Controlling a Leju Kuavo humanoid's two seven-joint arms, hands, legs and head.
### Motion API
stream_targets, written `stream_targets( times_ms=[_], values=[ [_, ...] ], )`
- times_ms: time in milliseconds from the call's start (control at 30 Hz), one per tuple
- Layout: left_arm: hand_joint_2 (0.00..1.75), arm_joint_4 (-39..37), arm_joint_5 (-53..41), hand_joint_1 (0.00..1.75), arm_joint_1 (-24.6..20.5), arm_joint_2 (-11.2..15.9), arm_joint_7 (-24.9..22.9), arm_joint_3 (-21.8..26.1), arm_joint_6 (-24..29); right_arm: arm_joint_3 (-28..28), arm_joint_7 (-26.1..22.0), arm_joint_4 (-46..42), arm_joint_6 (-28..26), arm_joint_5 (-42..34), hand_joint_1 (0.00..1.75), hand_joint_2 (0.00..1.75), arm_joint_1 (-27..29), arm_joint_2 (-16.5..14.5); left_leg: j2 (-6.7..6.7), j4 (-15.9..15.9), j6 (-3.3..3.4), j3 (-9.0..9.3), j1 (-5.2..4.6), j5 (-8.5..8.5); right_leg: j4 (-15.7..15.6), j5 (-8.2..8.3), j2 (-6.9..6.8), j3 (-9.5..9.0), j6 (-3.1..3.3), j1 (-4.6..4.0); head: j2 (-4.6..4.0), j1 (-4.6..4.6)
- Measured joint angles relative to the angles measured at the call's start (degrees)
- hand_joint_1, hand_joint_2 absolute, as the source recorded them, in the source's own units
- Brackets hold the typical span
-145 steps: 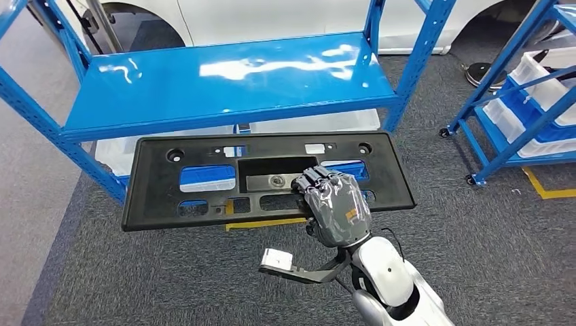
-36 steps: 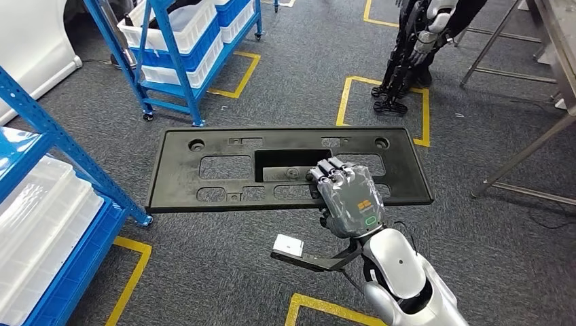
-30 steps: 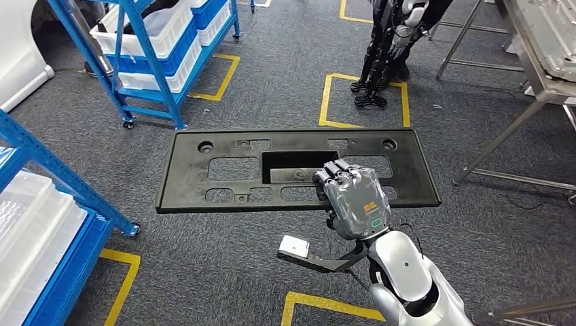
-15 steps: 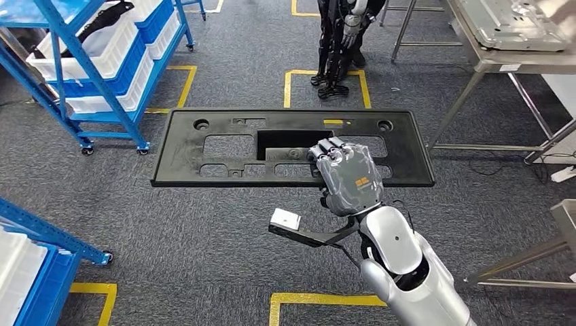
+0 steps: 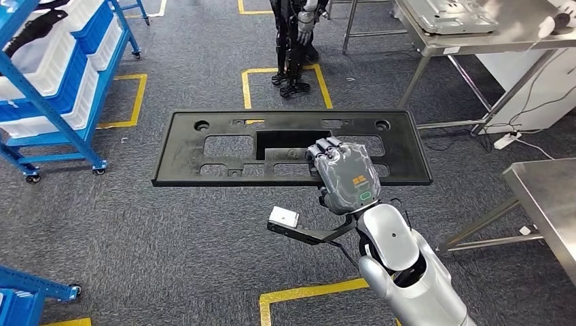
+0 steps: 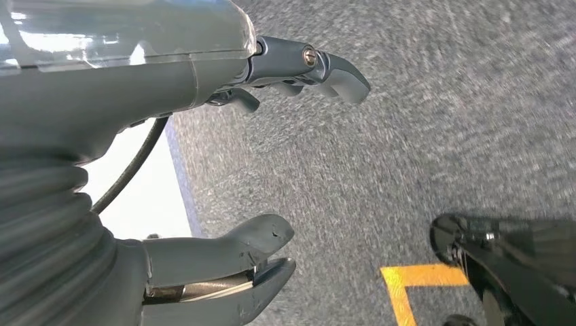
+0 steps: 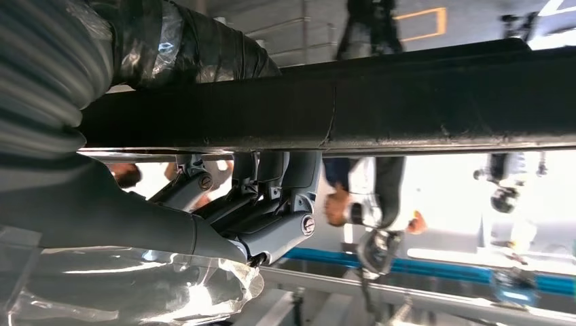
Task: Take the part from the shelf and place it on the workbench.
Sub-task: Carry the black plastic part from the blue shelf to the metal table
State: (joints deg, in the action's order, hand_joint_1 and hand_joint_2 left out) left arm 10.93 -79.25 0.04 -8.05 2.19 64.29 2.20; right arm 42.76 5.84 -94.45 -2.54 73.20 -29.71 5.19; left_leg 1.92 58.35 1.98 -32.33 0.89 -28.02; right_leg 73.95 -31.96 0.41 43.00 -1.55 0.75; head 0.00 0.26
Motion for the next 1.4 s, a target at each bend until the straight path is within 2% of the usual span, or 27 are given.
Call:
stream_targets(
  times_ms=[67,133,200,267,333,400,433,467,500,533,567,633,700,767,800,833,900,967,1000,1033,1067,1133,1200,1267,1300,1333,1400],
  values=[
    [1.75,0.0,0.0,0.0,0.0,0.0,0.0,0.0,0.0,0.0,0.0,0.1,0.0,0.0,1.75,1.75,0.0,0.0,1.38,0.0,-0.23,0.39,-0.01,-0.35,-6.2,3.62,-1.14,-3.18,0.13,0.04,0.0,0.0],
    [1.75,0.0,0.0,0.0,-0.1,0.0,0.0,0.0,0.0,0.0,0.0,0.1,0.0,0.0,1.75,1.75,-0.1,0.0,2.49,0.0,-0.66,0.84,-0.16,-0.77,-12.9,5.86,-3.47,-6.8,0.66,-0.62,0.0,-0.01],
    [1.75,0.0,0.0,0.0,-0.2,0.0,0.0,0.0,0.0,0.1,0.0,0.1,0.0,0.0,1.75,1.75,-0.2,-0.1,3.52,0.0,-1.18,1.18,-0.28,-1.1,-14.7,5.79,-4.17,-7.71,1.22,-1.32,0.0,-0.02],
    [1.75,0.0,0.0,0.0,-0.4,-0.1,0.0,0.0,0.0,0.0,0.0,0.1,0.0,0.0,1.75,1.75,-0.2,-0.1,4.14,-0.1,-1.77,1.65,-0.22,-1.48,-15.3,5.96,-2.87,-7.95,1.83,-1.26,0.0,-0.04],
    [1.75,0.0,0.0,0.0,-0.5,0.0,0.1,0.0,0.0,0.0,0.0,0.1,0.0,0.0,1.75,1.75,-0.3,-0.1,2.04,2.1,-2.17,0.99,-0.04,-3.24,-16.1,6.28,-1.71,-8.56,2.56,-0.81,0.0,-0.08],
    [1.75,0.0,0.0,0.0,-0.4,0.0,0.1,0.0,0.0,0.1,0.0,0.1,0.0,0.0,1.75,1.75,-0.4,-0.3,-0.77,8.9,-2.34,-2.26,0.15,-6.64,-16.4,6.36,-0.58,-8.88,3.01,-0.55,0.0,-0.13],
    [1.75,0.0,0.0,0.0,-0.3,0.0,0.1,0.0,0.0,0.1,0.0,0.1,0.0,0.0,1.75,1.75,-0.4,-0.4,-1.29,12.7,-2.45,-4.35,0.17,-8.03,-16.3,6.32,0.11,-8.9,3.09,-0.55,0.0,-0.16],
    [1.75,0.0,0.0,0.0,-0.2,0.0,0.0,0.0,0.0,0.1,0.0,0.2,0.0,0.0,1.75,1.75,-0.4,-0.4,-1.49,15.4,-2.56,-5.99,0.21,-8.48,-16.2,6.27,0.91,-8.93,3.12,-0.54,0.0,-0.16],
    [1.75,0.0,0.0,0.0,-0.1,0.0,0.0,0.0,0.0,0.2,0.0,0.2,0.0,0.0,1.75,1.75,-0.3,-0.4,-1.55,16.1,-2.65,-6.76,0.26,-7.78,-16.1,6.18,1.75,-8.95,3.07,-0.51,0.0,-0.16],
    [1.75,0.0,0.0,0.0,-0.1,0.0,0.0,0.0,0.0,0.2,0.0,0.2,0.0,0.0,1.75,1.75,-0.3,-0.4,-1.69,14.5,-2.7,-6.42,0.33,-5.96,-15.8,6.04,2.62,-8.97,2.93,-0.43,0.0,-0.17],
    [1.75,0.0,0.0,0.0,0.0,0.0,0.0,0.0,0.0,0.2,0.0,0.2,0.0,0.0,1.75,1.75,-0.3,-0.4,-2.16,11.2,-2.76,-5.2,0.46,-3.51,-15.5,5.81,3.42,-8.97,2.7,-0.32,0.0,-0.17],
    [1.75,0.0,0.0,0.0,0.0,0.0,0.2,0.0,0.0,0.2,0.0,0.2,0.0,0.0,1.75,1.75,-0.3,-0.5,-4.59,4.6,-2.75,-2.63,0.79,-0.5,-14.4,5.25,4.85,-8.59,2.04,-0.22,0.0,-0.16],
    [1.75,0.0,-0.1,0.0,-0.1,0.0,0.5,0.1,0.0,0.2,0.0,0.2,0.0,0.0,1.75,1.75,-0.3,-0.5,-5.99,2.4,-2.41,-1.74,0.8,-0.21,-13.9,5.11,6.08,-7.93,1.3,-0.16,0.0,-0.13],
    [1.75,0.0,-0.4,0.0,-0.2,0.0,0.9,0.1,0.0,0.2,0.0,0.2,0.0,-0.1,1.75,1.75,-0.2,-0.6,-4.92,2.1,-1.75,-1.63,0.7,0.02,-13.9,5.28,7.06,-7.56,0.66,0.04,0.0,-0.12],
    [1.75,0.0,-0.5,0.0,-0.3,0.1,1.1,0.1,0.0,0.2,0.0,0.2,0.0,-0.1,1.75,1.75,-0.2,-0.6,-4.31,1.8,-1.35,-1.53,0.73,0.17,-13.6,5.0,6.4,-7.34,0.41,0.02,0.0,-0.08],
    [1.75,0.0,-0.6,0.0,-0.3,0.1,1.2,0.1,0.0,0.2,0.0,0.2,0.0,-0.1,1.75,1.75,-0.2,-0.6,-3.65,1.6,-0.96,-1.43,0.77,0.33,-12.3,4.19,5.04,-6.71,0.18,-0.05,0.0,-0.03],
    [1.75,0.0,-0.7,0.0,-0.2,0.1,1.2,0.1,0.0,0.2,0.0,0.2,0.0,-0.2,1.75,1.75,-0.3,-0.6,-2.27,1.2,-0.36,-1.33,0.59,0.42,-6.4,1.06,1.42,-3.84,-0.19,-0.14,0.0,0.08],
    [1.75,0.0,-0.8,0.0,0.0,0.1,1.1,0.1,0.0,0.3,0.1,0.2,0.0,-0.3,1.75,1.75,-0.1,-0.6,-0.82,1.2,-0.12,-1.33,0.31,0.31,0.3,-1.46,0.06,-0.5,-0.4,-0.04,0.0,0.09],
    [1.75,0.0,-0.9,0.0,0.0,0.1,1.1,0.1,-0.1,0.3,0.1,0.2,0.0,-0.3,1.75,1.75,0.0,-0.6,-0.1,1.2,-0.06,-1.3,0.22,0.23,1.3,-1.32,-0.08,0.08,-0.36,-0.03,0.0,0.09],
    [1.75,0.0,-0.9,0.0,0.0,0.1,1.1,0.1,-0.1,0.4,0.2,0.2,0.0,-0.3,1.75,1.75,0.2,-0.6,0.6,1.2,-0.06,-1.2,0.14,0.13,0.2,-0.15,-0.24,-0.46,-0.2,-0.07,0.0,0.09],
    [1.75,0.0,-1.0,0.0,0.0,0.1,1.0,0.1,0.0,0.4,0.3,0.2,0.0,-0.3,1.75,1.75,0.2,-0.6,1.27,1.2,-0.08,-1.03,0.07,0.0,-2.9,1.78,-0.7,-2.1,0.11,-0.22,0.0,0.09],
    [1.75,0.0,-0.9,0.0,-0.1,0.0,1.0,0.1,0.0,0.4,0.3,0.1,0.0,-0.3,1.75,1.75,0.1,-0.6,2.45,1.2,-0.3,-0.58,-0.15,-0.32,-10.8,4.85,-3.31,-6.21,1.05,-1.03,0.0,0.1],
    [1.75,0.0,-0.7,0.0,0.0,-0.2,1.1,0.1,0.0,0.5,0.3,0.0,0.0,-0.3,1.75,1.75,0.0,-0.6,3.65,1.1,-0.68,-0.25,-0.34,-0.58,-14.4,5.45,-4.99,-8.0,1.76,-1.86,0.0,0.08],
    [1.75,0.0,-0.5,0.0,-0.1,-0.3,1.1,0.1,0.0,0.5,0.3,-0.1,0.2,-0.5,1.75,1.75,0.0,-0.6,5.06,0.7,-1.13,0.21,-0.46,-0.74,-14.8,5.5,-3.85,-8.14,2.15,-2.03,0.0,0.04],
    [1.75,0.0,-0.5,0.0,-0.2,-0.4,1.1,0.1,0.0,0.5,0.3,-0.2,0.4,-0.6,1.75,1.75,0.0,-0.6,4.95,0.8,-1.39,0.47,-0.43,-1.0,-15.3,5.72,-3.15,-8.43,2.35,-1.85,0.0,0.04],
    [1.75,0.0,-0.4,0.0,-0.3,-0.4,1.1,0.1,0.0,0.5,0.3,-0.4,0.5,-0.8,1.75,1.75,0.0,-0.6,3.9,1.7,-1.61,0.33,-0.4,-1.67,-15.8,5.98,-2.48,-8.78,2.61,-1.59,0.0,0.03],
    [1.75,0.0,-0.4,0.0,-0.2,-0.4,1.2,0.1,0.0,0.6,0.3,-0.6,0.7,-1.0,1.75,1.75,-0.2,-0.7,0.4,6.8,-1.98,-1.89,-0.21,-4.55,-16.5,6.36,-1.24,-9.28,3.11,-1.05,0.0,-0.03]
  ],
)
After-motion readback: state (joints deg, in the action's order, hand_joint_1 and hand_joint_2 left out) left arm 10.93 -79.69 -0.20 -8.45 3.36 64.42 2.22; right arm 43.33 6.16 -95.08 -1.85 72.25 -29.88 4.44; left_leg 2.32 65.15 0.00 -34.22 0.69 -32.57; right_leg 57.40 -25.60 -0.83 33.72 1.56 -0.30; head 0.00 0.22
